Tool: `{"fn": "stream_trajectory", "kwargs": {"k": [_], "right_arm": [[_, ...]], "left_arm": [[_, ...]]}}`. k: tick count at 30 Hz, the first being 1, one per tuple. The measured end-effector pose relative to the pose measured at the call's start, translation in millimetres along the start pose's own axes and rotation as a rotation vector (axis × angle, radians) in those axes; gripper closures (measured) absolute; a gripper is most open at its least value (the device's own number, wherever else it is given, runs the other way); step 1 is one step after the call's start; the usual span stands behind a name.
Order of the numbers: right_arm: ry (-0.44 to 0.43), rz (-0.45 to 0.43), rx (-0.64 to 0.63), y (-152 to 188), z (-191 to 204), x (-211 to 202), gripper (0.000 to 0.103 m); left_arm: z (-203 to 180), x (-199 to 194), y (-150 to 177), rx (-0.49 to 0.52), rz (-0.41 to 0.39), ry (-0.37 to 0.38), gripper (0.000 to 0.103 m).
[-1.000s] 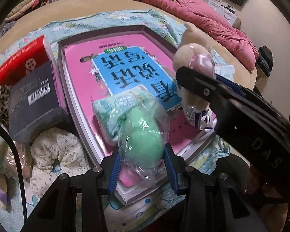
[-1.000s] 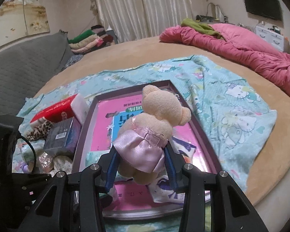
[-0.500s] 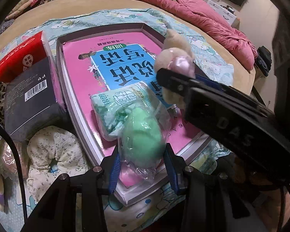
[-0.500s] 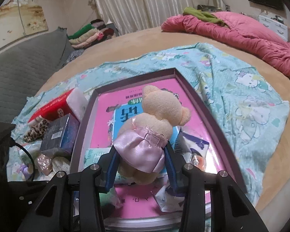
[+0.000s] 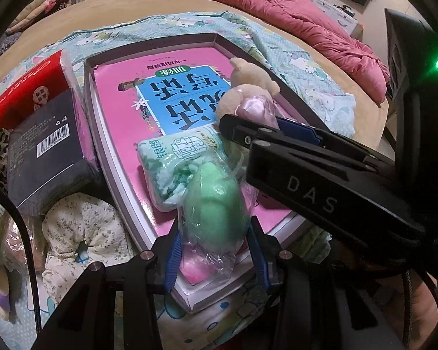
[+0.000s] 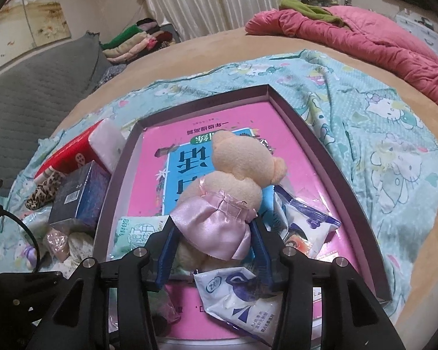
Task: Organize soft objects
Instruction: 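Lower the held teddy bear and green ball over the pink tray, then open the right gripper to drop the teddy bear while the left releases the green ball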
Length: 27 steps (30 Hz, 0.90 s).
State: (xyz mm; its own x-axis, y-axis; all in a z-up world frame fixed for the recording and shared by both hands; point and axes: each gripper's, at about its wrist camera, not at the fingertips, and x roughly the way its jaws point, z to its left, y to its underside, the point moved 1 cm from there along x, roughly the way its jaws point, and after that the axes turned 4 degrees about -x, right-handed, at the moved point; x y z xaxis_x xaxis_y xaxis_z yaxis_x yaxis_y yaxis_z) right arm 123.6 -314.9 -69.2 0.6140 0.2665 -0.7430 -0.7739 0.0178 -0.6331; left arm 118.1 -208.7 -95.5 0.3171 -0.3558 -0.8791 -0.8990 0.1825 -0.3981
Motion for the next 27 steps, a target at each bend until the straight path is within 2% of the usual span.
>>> {"fn": "stream_trajectory", "kwargs": {"k": [8, 15, 19, 27], "right_arm": [[-0.01, -0.011, 0.005, 1, 0, -3, 0.051], [-0.015, -0.035, 0.025, 0, -3, -8, 0.039], [-0.008, -0.046, 0.047, 0, -8, -10, 0.037], [-0.002, -0.136, 0.103, -2, -20, -28, 0.03]], "left_arm": [[-1, 1, -1, 0.0, -0.005, -0.01, 0.061], [3, 0, -2, -0.023, -0.016, -0.013, 0.061], [4, -1, -3, -0.03, -0.02, -0.013, 0.06], [1, -5, -4, -0.024, -0.026, -0.003, 0.052]]}}
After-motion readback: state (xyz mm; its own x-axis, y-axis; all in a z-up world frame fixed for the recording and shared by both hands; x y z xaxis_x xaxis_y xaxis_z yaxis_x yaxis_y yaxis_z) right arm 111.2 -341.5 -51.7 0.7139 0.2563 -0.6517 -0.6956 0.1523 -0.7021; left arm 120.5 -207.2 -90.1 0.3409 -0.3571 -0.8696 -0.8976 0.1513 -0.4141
